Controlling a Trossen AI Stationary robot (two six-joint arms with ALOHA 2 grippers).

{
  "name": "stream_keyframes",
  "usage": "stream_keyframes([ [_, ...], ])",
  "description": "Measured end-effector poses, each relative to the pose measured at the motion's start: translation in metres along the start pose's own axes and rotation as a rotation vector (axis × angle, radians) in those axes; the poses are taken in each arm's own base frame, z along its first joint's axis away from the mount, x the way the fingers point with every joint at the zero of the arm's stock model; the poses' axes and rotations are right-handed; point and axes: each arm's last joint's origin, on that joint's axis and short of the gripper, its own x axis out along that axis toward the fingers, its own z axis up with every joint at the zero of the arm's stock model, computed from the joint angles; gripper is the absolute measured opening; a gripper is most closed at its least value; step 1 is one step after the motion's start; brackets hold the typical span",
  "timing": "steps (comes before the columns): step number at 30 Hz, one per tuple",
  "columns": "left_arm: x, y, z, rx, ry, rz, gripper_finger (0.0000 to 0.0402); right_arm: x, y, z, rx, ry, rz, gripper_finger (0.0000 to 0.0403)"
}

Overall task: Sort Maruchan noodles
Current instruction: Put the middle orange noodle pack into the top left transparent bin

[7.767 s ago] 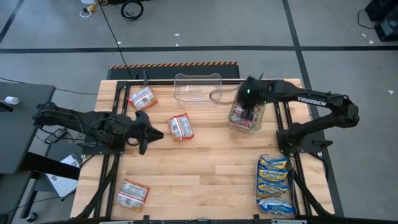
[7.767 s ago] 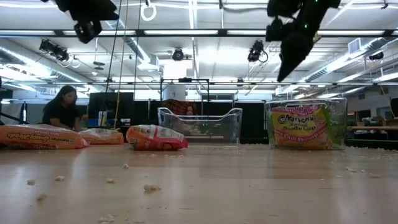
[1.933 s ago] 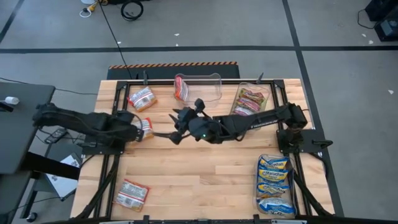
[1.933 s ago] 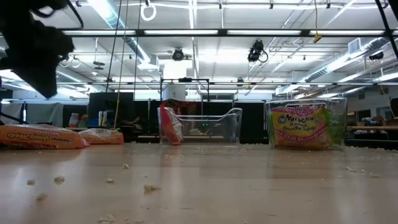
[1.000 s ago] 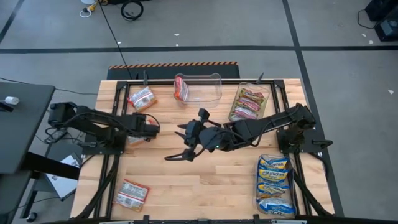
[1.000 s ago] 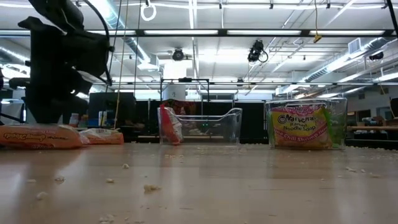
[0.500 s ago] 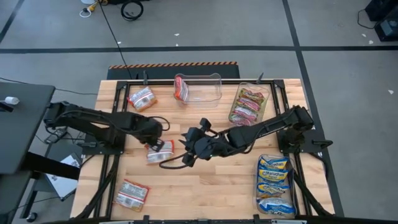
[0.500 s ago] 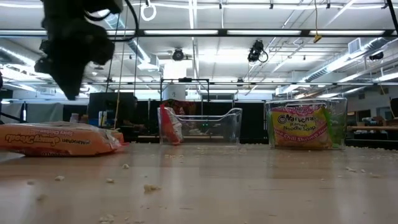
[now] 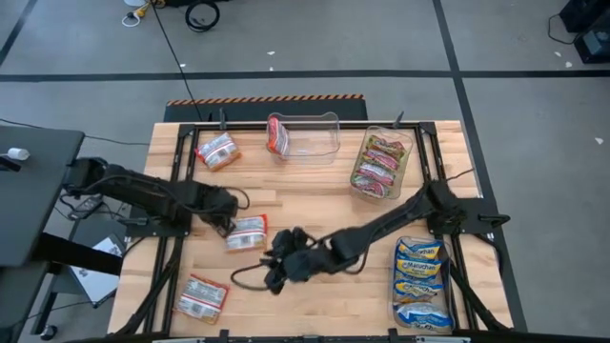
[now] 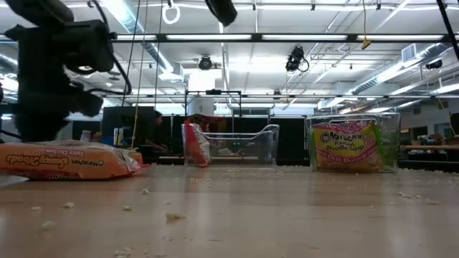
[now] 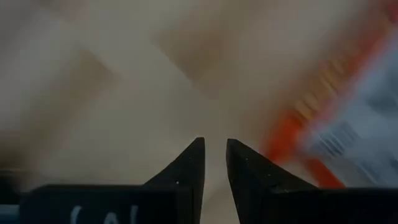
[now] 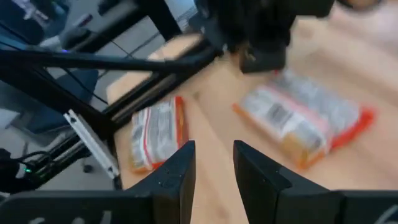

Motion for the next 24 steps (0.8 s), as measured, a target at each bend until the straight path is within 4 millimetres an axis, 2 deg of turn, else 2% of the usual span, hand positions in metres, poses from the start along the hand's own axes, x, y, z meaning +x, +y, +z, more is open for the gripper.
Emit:
stream_keyframes([
  [3,0.004,-0.009,-0.014,0.000,0.117,-0.151,0.0073,0.002,0.016,-0.019,0.094,0.029,-0.011,0.0114],
  [5,0.001,-0.023,-0.020,0.053,0.137,-0.272,0.0073,0.000,0.025,-0.032,0.146,0.062,-0.051,0.0114],
  [10,-0.019,-0.070,-0.036,0.260,0.027,-0.684,0.0073,0.008,0.030,-0.061,0.192,0.221,-0.216,0.0113],
  [13,-0.032,-0.086,-0.044,0.369,-0.042,-0.844,0.0073,0.021,0.034,-0.066,0.196,0.269,-0.248,0.0112],
  [17,-0.036,-0.079,-0.050,0.419,-0.009,-0.786,0.0073,0.048,0.028,-0.068,0.204,0.262,-0.251,0.0111],
  [20,-0.044,-0.064,-0.053,0.443,0.036,-0.687,0.0073,0.069,0.009,-0.068,0.213,0.253,-0.291,0.0111],
  [24,-0.062,-0.043,-0.054,0.422,0.002,-0.598,0.0073,0.090,-0.016,-0.059,0.187,0.257,-0.358,0.0111],
])
